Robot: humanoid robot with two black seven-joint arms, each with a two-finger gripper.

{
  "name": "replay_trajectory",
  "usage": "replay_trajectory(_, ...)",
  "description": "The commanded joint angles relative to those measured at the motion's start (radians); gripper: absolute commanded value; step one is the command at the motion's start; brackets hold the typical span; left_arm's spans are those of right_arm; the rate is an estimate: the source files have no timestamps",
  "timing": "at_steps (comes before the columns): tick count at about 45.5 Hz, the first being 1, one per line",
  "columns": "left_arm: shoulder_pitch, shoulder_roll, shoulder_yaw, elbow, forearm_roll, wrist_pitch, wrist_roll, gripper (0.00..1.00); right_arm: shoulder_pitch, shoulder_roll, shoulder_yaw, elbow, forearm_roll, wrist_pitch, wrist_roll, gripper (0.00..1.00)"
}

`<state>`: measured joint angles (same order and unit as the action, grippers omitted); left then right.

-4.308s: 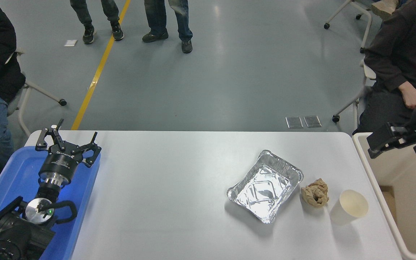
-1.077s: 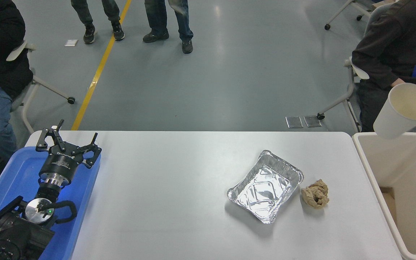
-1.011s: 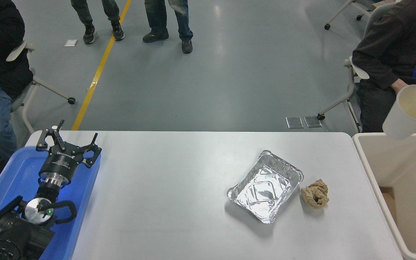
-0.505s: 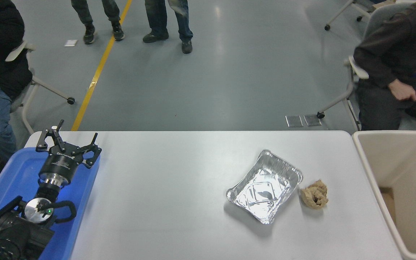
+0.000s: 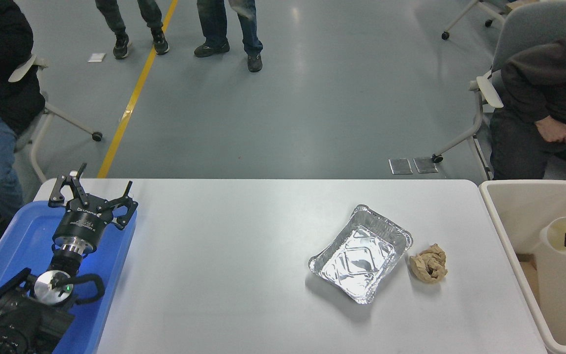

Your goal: Pick up paper cup place in dustbin

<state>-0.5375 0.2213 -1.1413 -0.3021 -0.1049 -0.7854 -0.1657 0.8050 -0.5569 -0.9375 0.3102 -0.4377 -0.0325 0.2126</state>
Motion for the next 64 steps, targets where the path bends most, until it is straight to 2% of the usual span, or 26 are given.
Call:
replay_trajectory(1, -0.001, 0.000, 0.000, 0.000, 0.001, 0.000, 0.000, 0.99, -0.052, 0.028, 0.034, -0.020, 0.013, -0.003, -0.015, 1.00)
replay_trajectory(2, -0.001, 0.000, 0.000, 0.000, 0.001, 0.000, 0.000, 0.99, -0.050, 0.026, 0.034, -0.019, 0.013, -0.001, -0.013, 0.97)
replay_trajectory(3, -0.001, 0.000, 0.000, 0.000, 0.001, 0.000, 0.000, 0.99, -0.050, 0.026, 0.034, -0.019, 0.013, -0.001, -0.015, 1.00)
replay_trajectory(18, -0.002, 0.000, 0.002, 0.000, 0.001, 0.000, 0.002, 0.99, 0.058, -0.004, 0.026, 0.081, -0.006, 0.014, -0.013, 1.00)
replay_trajectory(23, -0.002, 0.001, 0.003, 0.000, 0.001, 0.000, 0.002, 0.99, 0.276, -0.098, -0.030, 0.301, -0.053, 0.025, -0.013, 1.00)
replay_trajectory(26, -0.002, 0.001, 0.003, 0.000, 0.001, 0.000, 0.003, 0.99, 0.498, -0.158, -0.113, 0.536, -0.081, 0.072, -0.010, 1.00)
replay_trajectory(31, -0.002, 0.001, 0.003, 0.000, 0.001, 0.000, 0.003, 0.99, 0.868, -0.183, -0.257, 0.789, -0.076, 0.293, -0.009, 1.00)
replay_trajectory(37, -0.001, 0.001, 0.003, 0.000, 0.001, 0.000, 0.003, 0.99, 1.128, -0.129, -0.299, 0.862, -0.075, 0.612, -0.007, 1.00)
replay_trajectory(43, 0.001, 0.001, 0.003, 0.000, 0.001, 0.000, 0.002, 0.99, 1.311, -0.083, -0.296, 0.967, -0.073, 0.752, -0.010, 1.00)
replay_trajectory(47, 0.001, 0.001, 0.003, 0.000, 0.001, 0.000, 0.002, 0.99, 1.433, -0.009, -0.314, 1.090, -0.046, 0.776, -0.013, 1.00)
replay_trajectory(53, 0.002, 0.001, 0.002, 0.000, -0.001, 0.000, 0.000, 0.99, 1.571, 0.106, -0.348, 1.262, 0.068, 0.780, -0.022, 1.00)
replay_trajectory(59, 0.002, 0.001, 0.000, 0.001, -0.001, 0.000, 0.000, 0.99, 1.602, 0.216, -0.369, 1.287, 0.151, 0.778, -0.027, 1.00)
replay_trajectory(64, 0.002, 0.000, 0.000, 0.001, -0.001, 0.000, 0.000, 0.99, 1.625, 0.258, -0.371, 1.291, 0.186, 0.780, -0.027, 1.00)
